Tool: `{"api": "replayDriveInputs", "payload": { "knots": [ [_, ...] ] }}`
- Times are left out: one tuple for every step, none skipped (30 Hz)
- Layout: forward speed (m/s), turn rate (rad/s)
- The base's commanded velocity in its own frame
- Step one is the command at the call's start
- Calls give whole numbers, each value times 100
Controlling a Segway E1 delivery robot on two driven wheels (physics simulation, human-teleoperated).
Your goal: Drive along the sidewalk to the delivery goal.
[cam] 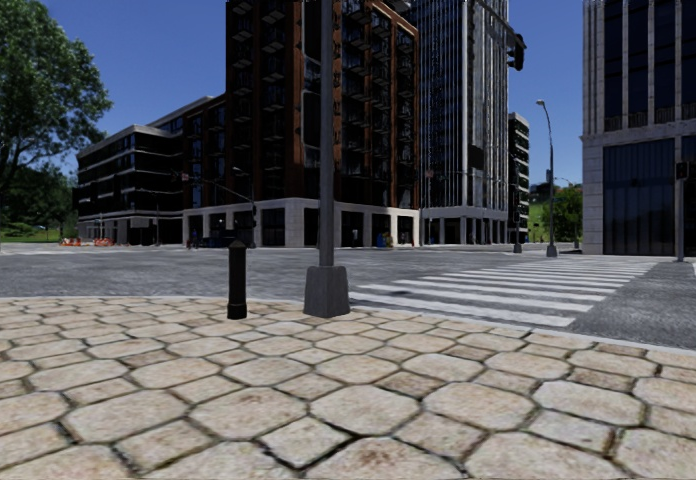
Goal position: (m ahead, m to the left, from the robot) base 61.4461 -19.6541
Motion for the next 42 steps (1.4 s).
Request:
{"api": "replayDriveInputs", "payload": {
  "knots": [
    [152,-41],
    [152,-41],
    [152,-41],
    [152,-41],
    [152,-41],
    [152,-41],
    [152,-41],
    [152,-41],
    [152,-41],
    [152,-41],
    [152,-41],
    [152,-41],
    [152,-41],
    [152,-41],
    [152,-41],
    [152,-41],
    [152,-41],
    [152,-41],
    [152,-41],
    [152,-41],
    [152,-41],
    [152,-41],
    [152,-41],
    [152,-41],
    [152,-41],
    [152,-41],
    [152,-41],
    [152,-41],
    [152,-38],
    [152,-23],
    [152,-8],
    [152,-1],
    [152,-1],
    [153,0],
    [153,0],
    [153,0],
    [153,0],
    [153,-2],
    [153,-18],
    [153,-26],
    [153,-26],
    [153,-29]
  ]
}}
